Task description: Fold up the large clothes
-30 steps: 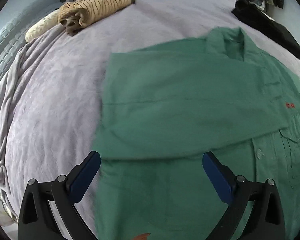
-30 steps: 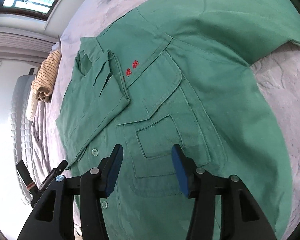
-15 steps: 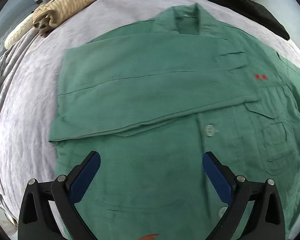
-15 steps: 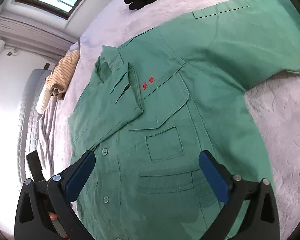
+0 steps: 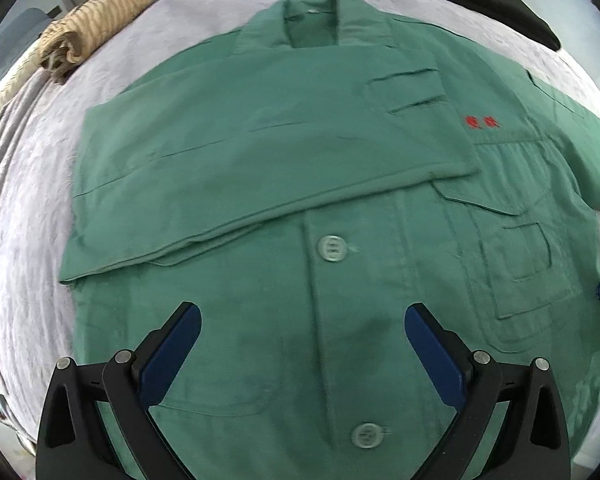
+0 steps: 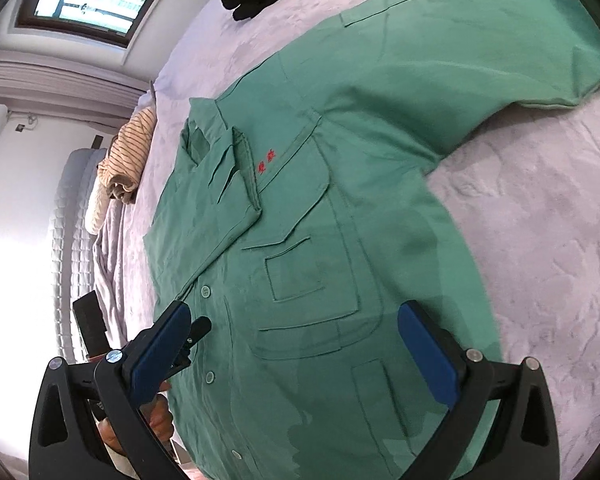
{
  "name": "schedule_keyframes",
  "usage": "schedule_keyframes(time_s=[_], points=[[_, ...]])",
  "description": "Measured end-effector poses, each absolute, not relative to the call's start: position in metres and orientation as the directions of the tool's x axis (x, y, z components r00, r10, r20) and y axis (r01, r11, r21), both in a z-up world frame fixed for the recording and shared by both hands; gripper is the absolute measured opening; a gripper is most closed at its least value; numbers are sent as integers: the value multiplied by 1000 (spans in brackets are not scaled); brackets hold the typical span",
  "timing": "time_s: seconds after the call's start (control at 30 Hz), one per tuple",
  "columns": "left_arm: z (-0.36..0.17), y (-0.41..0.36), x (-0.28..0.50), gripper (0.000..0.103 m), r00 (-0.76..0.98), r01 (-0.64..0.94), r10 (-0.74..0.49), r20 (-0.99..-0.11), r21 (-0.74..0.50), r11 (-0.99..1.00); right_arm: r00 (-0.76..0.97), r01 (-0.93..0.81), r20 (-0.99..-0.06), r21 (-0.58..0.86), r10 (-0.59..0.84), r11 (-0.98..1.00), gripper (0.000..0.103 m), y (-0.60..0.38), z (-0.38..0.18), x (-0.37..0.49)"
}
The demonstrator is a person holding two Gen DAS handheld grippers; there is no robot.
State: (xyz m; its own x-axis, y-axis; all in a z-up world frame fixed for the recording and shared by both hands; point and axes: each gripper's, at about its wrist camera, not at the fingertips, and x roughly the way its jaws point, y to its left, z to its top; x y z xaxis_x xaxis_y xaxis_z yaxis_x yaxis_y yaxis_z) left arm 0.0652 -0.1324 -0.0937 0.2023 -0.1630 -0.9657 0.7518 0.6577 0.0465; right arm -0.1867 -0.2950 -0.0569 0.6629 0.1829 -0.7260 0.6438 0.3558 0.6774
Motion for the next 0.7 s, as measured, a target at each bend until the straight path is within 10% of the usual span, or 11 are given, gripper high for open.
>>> schedule_keyframes(time_s=[0.7], points=[[-102,-212,17,102,180,825,-143,-973,70,561,711,615,-679,727,184,304,103,-328,-59,-216]])
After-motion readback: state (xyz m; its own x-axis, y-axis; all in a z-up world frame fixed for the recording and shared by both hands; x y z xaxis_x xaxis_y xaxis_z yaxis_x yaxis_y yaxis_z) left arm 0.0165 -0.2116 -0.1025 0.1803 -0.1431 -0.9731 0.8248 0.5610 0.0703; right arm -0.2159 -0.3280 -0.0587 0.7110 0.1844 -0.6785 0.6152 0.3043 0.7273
